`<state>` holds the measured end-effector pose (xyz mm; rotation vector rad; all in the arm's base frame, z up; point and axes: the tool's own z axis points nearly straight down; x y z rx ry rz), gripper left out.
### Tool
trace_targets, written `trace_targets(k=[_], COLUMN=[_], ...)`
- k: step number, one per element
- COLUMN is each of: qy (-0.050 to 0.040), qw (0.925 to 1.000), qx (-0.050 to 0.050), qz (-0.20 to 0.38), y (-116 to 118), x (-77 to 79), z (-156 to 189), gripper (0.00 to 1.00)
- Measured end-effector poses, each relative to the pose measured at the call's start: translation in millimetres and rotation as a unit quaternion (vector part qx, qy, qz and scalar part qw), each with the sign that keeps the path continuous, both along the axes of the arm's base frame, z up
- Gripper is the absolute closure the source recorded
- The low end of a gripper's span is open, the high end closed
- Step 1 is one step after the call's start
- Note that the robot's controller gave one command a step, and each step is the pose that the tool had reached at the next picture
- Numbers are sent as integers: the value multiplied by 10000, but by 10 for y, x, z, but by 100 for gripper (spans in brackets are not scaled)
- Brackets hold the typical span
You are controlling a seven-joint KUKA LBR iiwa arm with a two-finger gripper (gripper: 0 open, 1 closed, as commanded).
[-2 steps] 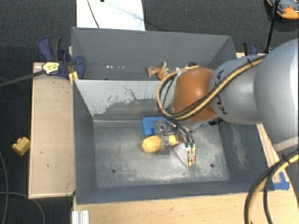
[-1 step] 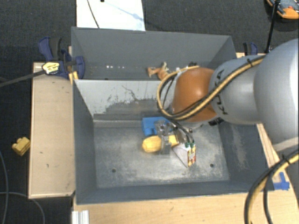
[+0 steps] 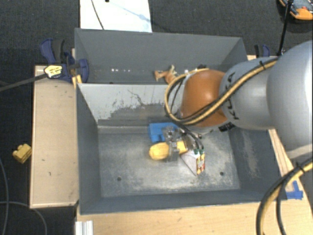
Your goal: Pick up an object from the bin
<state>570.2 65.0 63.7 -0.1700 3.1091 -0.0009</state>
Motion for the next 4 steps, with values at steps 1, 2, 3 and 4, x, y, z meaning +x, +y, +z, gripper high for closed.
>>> trace_targets(k=[1,2,3,4], qy=[48,101,119,152], qw=[10000,9999,9999,9999], qx=[-2,0,-1,-5], qz=[-2,-10,-12,-19], y=[0,4,5,3], x=[-7,-23,-24,-39], z=[37,84,150,255], gripper=[100,100,100,100])
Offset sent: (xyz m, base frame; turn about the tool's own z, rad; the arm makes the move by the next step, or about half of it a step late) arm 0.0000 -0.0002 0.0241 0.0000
